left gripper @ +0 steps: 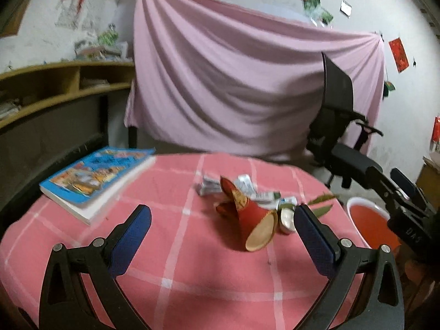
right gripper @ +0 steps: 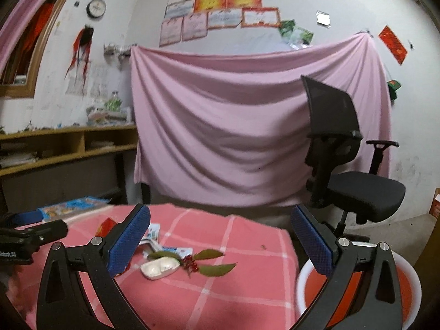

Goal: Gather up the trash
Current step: 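Grasp the red paper cup with the left tool while the right tool grasps the white tray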

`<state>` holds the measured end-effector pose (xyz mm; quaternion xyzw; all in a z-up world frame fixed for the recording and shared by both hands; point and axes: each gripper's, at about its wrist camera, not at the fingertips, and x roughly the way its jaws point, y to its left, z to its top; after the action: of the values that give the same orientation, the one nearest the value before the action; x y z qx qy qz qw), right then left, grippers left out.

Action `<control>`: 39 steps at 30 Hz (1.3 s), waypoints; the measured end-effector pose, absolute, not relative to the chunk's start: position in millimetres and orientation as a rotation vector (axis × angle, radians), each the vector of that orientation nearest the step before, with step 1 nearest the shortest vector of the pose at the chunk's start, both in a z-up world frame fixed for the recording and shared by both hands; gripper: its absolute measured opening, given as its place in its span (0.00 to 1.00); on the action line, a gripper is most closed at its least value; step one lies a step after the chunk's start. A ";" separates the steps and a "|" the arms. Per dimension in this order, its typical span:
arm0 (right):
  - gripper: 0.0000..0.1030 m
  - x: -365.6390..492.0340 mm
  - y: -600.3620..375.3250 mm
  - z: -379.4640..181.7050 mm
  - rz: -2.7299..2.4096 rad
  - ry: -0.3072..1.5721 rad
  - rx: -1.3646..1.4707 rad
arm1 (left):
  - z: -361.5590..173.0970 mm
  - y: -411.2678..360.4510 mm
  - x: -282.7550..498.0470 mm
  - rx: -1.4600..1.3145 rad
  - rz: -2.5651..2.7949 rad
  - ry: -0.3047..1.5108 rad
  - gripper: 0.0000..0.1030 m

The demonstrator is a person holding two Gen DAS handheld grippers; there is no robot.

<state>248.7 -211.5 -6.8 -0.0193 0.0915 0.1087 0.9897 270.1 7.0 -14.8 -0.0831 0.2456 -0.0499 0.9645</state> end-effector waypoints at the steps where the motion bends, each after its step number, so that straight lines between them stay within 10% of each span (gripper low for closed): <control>1: 1.00 250.8 -209.7 -8.7 0.222 0.199 -0.044 | -16.5 7.6 273.2 -0.174 -0.110 0.517 0.97; 9: 0.97 283.1 -205.9 -27.7 0.307 0.456 -0.004 | -29.8 3.1 294.1 -0.203 -0.222 0.676 0.53; 17: 0.72 297.9 -193.6 -44.5 0.410 0.641 0.023 | -37.9 -8.9 304.0 -0.172 -0.298 0.778 0.11; 36: 0.61 330.7 -144.5 -65.2 0.411 0.844 -0.019 | -28.6 22.1 278.6 -0.189 -0.229 0.676 0.07; 39: 0.35 332.8 -143.1 -68.8 0.390 0.862 -0.038 | -28.0 24.9 276.8 -0.197 -0.222 0.669 0.07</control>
<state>332.8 -143.1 -68.8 -0.0185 0.4149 0.1877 0.8901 276.8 24.9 -28.0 -0.0962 0.3272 -0.1085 0.9338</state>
